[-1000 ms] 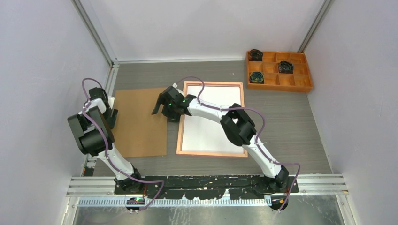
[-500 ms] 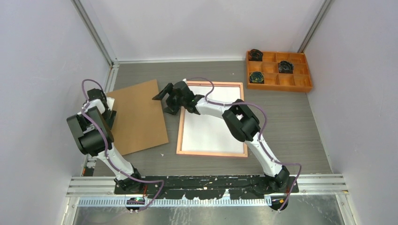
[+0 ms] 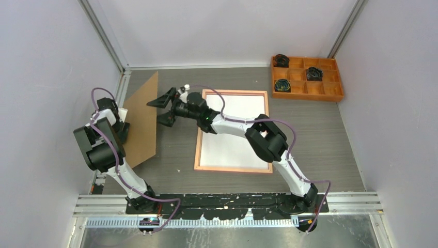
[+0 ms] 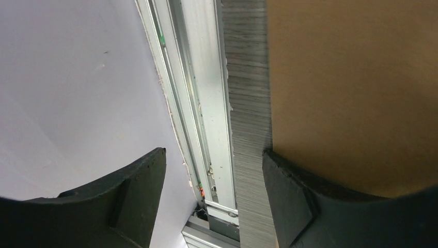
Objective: Put the photo into the frame
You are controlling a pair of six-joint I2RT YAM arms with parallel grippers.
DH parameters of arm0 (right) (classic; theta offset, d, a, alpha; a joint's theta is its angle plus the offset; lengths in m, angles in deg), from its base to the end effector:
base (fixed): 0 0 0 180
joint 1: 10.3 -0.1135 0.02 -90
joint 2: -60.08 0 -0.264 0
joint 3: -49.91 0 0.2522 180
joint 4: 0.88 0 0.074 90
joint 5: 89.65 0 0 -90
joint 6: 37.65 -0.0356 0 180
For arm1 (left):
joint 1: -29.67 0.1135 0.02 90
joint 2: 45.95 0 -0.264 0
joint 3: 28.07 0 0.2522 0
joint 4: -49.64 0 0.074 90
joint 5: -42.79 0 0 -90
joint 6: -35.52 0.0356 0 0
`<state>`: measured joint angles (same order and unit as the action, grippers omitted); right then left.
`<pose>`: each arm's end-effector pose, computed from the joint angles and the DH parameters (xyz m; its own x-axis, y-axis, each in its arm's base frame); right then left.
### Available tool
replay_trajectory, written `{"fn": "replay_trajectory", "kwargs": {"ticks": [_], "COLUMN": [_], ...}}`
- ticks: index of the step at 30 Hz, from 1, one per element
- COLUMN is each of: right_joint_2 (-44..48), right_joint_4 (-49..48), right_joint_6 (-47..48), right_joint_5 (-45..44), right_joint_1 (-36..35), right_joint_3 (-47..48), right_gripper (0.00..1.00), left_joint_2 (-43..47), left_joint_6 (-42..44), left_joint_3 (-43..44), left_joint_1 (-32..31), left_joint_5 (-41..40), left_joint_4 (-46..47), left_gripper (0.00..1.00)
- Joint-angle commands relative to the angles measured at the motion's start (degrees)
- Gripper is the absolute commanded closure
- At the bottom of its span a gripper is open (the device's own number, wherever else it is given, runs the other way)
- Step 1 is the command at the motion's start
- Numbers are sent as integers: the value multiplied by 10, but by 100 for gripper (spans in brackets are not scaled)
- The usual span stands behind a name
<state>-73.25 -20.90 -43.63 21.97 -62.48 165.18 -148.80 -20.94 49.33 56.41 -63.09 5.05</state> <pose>0.3256 0.4409 0.2310 -0.9571 0.2748 0.0916 0.0792 -0.0560 0.9953 0.3023 0.1632 0.1608 -0.9849 0.0989 -0.1424 0.0335 0.9146 0.4030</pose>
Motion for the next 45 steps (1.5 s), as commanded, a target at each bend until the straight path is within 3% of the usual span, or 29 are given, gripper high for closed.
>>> {"fn": "replay_trajectory", "kwargs": {"ticks": [1,7,9,11,15,20,23,30,37,41,45], "right_joint_2": [35,53,72,91,112,120,124,125,94,88,100], "right_joint_4": [-38,-10,33,83,172,252,312,407,488,493,489], "right_joint_6": [-28,-5,29,70,115,161,200,255,274,250,208], "right_joint_5": [48,42,30,15,-19,-42,-60,-79,-67,-54,-38], "right_joint_1": [-22,-22,-22,-23,-22,-22,-17,39,114,154,175], "right_joint_3": [-13,-23,-35,-42,-38,-14,9,102,241,260,233], "right_gripper": [11,11,16,27,59,85,97,99,99,99,99], "left_joint_2": [-27,-13,-4,6,37,73,95,214,353,405,453], "left_joint_6": [-32,-29,-27,-24,-20,-12,-8,45,138,188,226], "left_joint_3": [-31,-25,-19,-11,13,38,68,129,119,114,70], "left_joint_1": [-15,-14,-14,-14,-14,-17,-20,-38,-51,-66,-128], "left_joint_5": [124,124,124,129,155,219,259,499,704,750,702], "left_joint_4": [-72,-81,-88,-99,-136,-185,-224,-279,-237,-242,-212], "left_gripper": [28,27,27,24,15,1,0,0,0,0,0]}}
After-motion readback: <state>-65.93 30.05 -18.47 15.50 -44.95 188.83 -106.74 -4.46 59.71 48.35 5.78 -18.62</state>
